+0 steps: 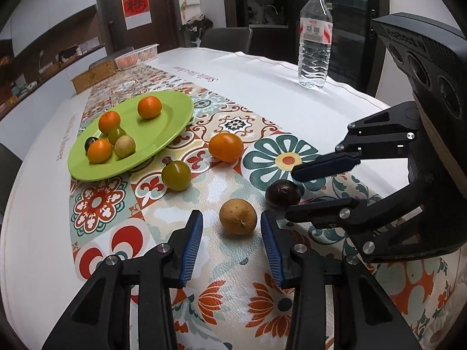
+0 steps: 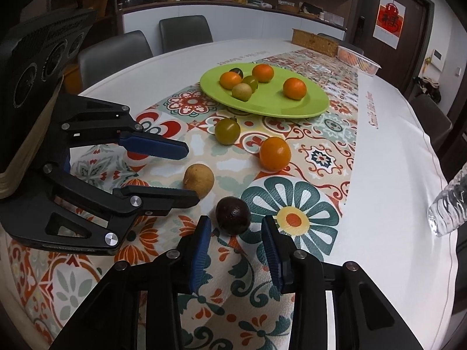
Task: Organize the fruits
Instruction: 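Reach the left tool to the tan round fruit while the right tool reaches the dark plum, then close the left tool on the tan fruit while the right tool grasps the dark plum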
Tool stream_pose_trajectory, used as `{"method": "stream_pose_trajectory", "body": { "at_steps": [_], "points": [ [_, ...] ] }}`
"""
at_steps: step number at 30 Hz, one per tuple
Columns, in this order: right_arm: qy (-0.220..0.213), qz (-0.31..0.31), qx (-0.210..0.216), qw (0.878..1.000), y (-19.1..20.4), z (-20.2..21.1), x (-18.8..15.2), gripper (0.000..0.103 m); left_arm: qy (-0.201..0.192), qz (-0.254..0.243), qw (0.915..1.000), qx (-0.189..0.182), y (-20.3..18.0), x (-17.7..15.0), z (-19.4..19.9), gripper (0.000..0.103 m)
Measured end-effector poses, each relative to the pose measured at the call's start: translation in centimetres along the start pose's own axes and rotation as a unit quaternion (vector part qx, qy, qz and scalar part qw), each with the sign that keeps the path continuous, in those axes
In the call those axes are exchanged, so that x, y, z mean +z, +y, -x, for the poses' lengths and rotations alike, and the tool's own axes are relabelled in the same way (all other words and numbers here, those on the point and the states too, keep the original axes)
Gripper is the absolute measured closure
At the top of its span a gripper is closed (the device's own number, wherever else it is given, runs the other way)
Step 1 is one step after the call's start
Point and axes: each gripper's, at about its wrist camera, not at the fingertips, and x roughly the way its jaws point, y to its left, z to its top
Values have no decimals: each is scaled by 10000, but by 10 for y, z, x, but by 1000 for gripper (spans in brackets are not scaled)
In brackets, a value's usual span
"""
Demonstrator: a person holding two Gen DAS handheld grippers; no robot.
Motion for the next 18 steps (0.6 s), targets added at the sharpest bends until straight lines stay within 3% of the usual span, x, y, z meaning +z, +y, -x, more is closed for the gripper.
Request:
{"method": "stream_pose_trajectory", "body": {
  "at_steps": [7,11,18],
  "points": [
    [-24,-70,65,10000,-1,-4,3,72,46,116,9999,-68,2,2,-4,67],
    [7,-109,86,9999,-2,-8,4,73,70,179,9998,-76,2,2,-5,75],
    [-46,-205,112,9997,-4,-3,4,76,18,299,9995,-50,3,2,1,75]
  ]
}}
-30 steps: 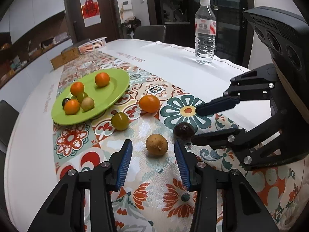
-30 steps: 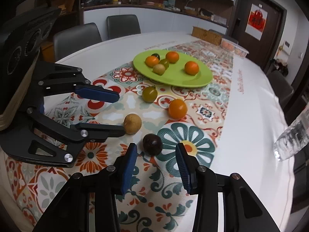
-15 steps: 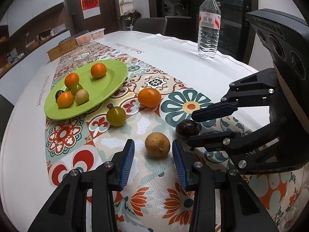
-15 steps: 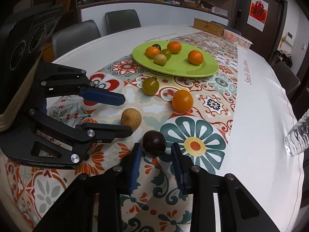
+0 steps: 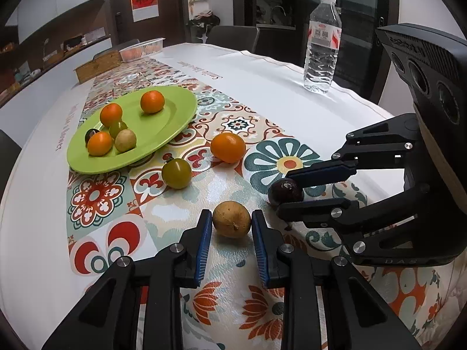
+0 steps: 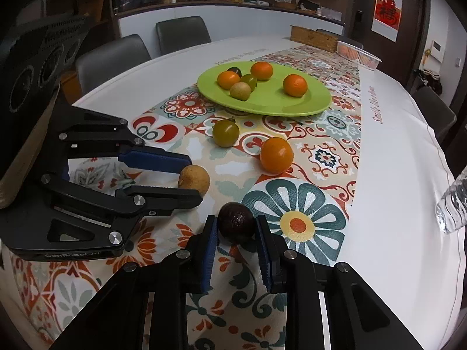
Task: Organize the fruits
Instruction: 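Close the left tool on the tan fruit while the right tool grasps the dark plum, then carry the tan fruit and plum over the green plate and release both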
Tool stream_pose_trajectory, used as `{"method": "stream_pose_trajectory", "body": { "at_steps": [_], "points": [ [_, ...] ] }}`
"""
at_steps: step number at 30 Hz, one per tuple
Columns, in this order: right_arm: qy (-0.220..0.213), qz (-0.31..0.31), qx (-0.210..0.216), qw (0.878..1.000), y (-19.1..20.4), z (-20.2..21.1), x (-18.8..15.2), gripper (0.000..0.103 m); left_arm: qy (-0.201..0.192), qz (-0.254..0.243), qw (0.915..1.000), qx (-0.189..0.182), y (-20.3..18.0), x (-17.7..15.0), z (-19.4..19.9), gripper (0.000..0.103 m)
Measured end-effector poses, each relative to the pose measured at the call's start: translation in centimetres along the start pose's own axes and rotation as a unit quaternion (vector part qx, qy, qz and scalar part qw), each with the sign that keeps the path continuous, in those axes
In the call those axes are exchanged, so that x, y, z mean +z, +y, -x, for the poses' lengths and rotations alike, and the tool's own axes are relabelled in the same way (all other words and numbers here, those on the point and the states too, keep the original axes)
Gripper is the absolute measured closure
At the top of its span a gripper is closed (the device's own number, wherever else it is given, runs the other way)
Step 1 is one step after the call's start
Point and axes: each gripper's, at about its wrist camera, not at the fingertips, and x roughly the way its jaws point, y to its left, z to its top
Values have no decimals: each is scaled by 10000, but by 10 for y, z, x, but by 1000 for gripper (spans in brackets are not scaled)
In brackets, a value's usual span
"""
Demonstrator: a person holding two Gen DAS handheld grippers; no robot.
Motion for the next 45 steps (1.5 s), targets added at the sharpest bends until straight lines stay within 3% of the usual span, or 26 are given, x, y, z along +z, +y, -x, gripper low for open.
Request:
{"method": "stream_pose_trajectory", "body": {
  "at_steps": [26,45],
  "points": [
    [-744,-192,-125,9970,-1,51,25,76,-703,437,9948,593,1,22,60,76],
    [-1292,-414,-201,9905,-26,60,79,76,-1131,558,9881,878,25,66,77,76]
  ]
}}
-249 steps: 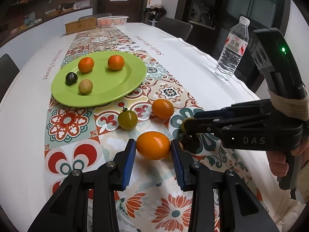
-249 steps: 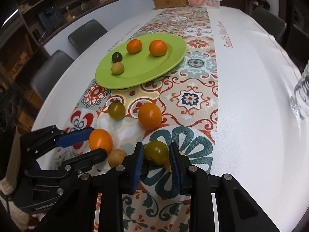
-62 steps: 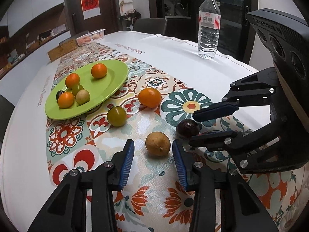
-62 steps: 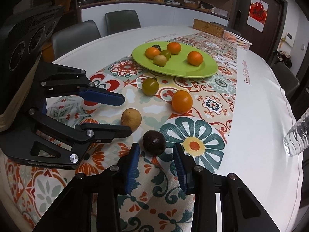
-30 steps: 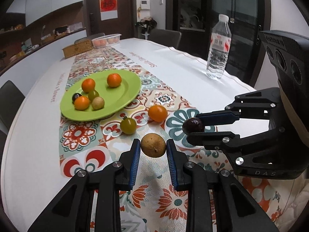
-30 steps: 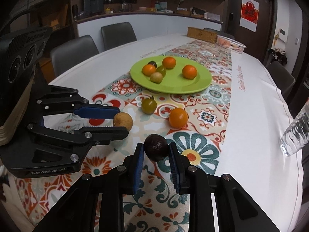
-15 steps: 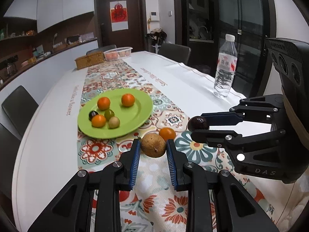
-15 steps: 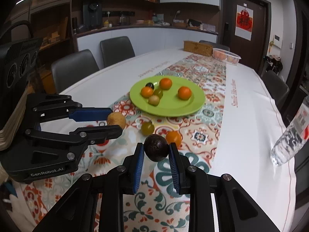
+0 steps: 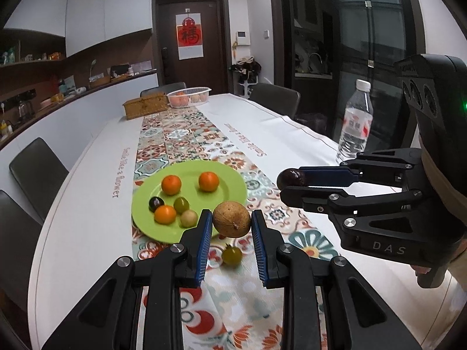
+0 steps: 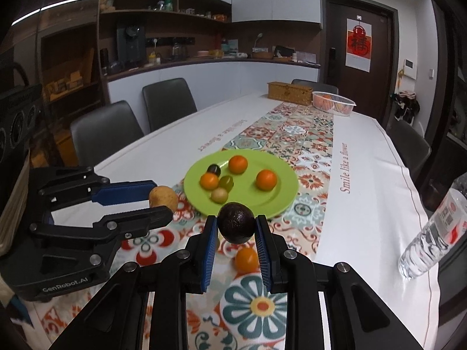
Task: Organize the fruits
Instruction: 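Carry the tan fruit and plum over the green plate and release both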
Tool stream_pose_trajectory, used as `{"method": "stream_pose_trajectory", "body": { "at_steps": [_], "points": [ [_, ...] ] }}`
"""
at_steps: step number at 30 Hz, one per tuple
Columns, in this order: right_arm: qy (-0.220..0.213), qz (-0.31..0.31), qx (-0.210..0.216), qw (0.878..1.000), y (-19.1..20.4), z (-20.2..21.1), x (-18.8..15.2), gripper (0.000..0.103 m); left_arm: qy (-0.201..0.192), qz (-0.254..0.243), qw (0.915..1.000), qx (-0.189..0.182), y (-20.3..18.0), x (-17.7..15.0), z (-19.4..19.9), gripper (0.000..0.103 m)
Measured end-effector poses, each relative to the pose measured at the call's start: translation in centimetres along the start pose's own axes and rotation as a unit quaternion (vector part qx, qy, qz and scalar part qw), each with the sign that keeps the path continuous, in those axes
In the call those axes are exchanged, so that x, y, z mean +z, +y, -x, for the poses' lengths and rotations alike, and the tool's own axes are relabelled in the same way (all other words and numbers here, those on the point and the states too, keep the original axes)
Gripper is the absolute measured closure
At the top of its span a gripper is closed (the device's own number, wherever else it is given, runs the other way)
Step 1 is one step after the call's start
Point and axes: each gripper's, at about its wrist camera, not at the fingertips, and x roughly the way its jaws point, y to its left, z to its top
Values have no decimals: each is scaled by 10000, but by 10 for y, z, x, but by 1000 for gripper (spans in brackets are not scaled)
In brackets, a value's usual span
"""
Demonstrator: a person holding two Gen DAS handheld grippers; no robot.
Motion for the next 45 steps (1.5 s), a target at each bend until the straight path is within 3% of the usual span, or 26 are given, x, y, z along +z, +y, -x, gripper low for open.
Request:
{"method": "stream_pose_trajectory", "body": {
  "at_steps": [18,34,45],
  "points": [
    [179,47,85,9998,-15,-69,52,76,223,495,9985,88,61,31,-56,76],
    [763,144,174,9968,-20,-149,60,76,820,898,9925,155,107,29,-132,76],
    [968,-123,247,9949,-31,-175,61,76,989,990,9901,68,116,27,-153,76]
  ]
}}
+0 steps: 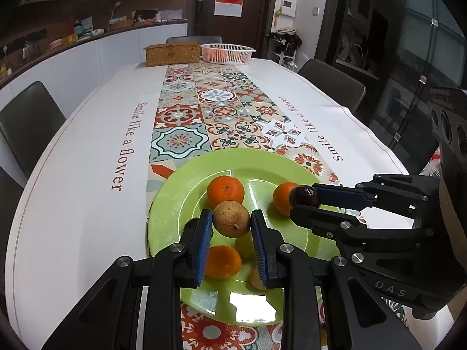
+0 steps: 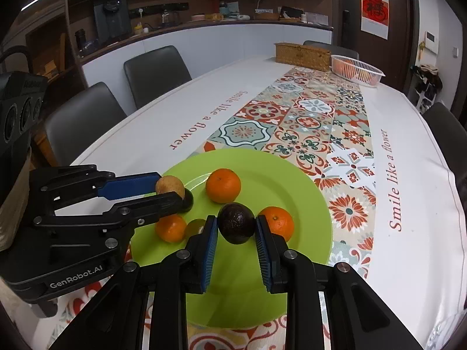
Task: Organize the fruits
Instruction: 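Carry the tan fruit and plum over the green plate and release both, then withdraw both tools from the plate toward the last two fruits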
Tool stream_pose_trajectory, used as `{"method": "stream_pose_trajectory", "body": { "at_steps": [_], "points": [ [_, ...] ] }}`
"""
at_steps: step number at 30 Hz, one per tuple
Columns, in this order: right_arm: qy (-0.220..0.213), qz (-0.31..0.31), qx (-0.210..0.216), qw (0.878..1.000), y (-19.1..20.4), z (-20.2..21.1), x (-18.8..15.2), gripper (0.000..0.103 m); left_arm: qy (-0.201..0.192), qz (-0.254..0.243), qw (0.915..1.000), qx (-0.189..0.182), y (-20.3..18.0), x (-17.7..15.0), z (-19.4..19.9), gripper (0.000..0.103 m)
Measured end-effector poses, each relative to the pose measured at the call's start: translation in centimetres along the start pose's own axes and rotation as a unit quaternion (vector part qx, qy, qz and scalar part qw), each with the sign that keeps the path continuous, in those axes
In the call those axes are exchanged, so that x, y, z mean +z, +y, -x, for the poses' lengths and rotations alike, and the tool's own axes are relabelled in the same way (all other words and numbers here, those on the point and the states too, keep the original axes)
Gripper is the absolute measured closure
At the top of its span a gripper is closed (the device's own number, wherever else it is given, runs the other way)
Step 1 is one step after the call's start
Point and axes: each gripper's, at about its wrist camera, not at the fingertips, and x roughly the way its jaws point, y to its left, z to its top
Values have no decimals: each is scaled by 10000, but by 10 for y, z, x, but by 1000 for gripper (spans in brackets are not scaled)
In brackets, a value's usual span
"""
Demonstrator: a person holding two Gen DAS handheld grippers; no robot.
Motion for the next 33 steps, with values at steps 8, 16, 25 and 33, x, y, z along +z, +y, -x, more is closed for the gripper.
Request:
{"method": "stream_pose_trajectory", "body": {
  "at_steps": [8,16,25,33],
  "points": [
    [-72,79,-152,9998,1,13,-6,70,-125,-224,9991,338,-5,-10,18,66],
    [-431,6,-332,9985,6,61,-20,62,-458,-396,9967,542,-24,-26,66,59],
    [-890,48,-490,9948,22,120,-40,50,-855,-494,9928,671,-48,-39,122,35],
    [-1108,104,-653,9916,30,155,-62,39,-954,-665,9902,771,-72,-61,149,18]
  ]
}}
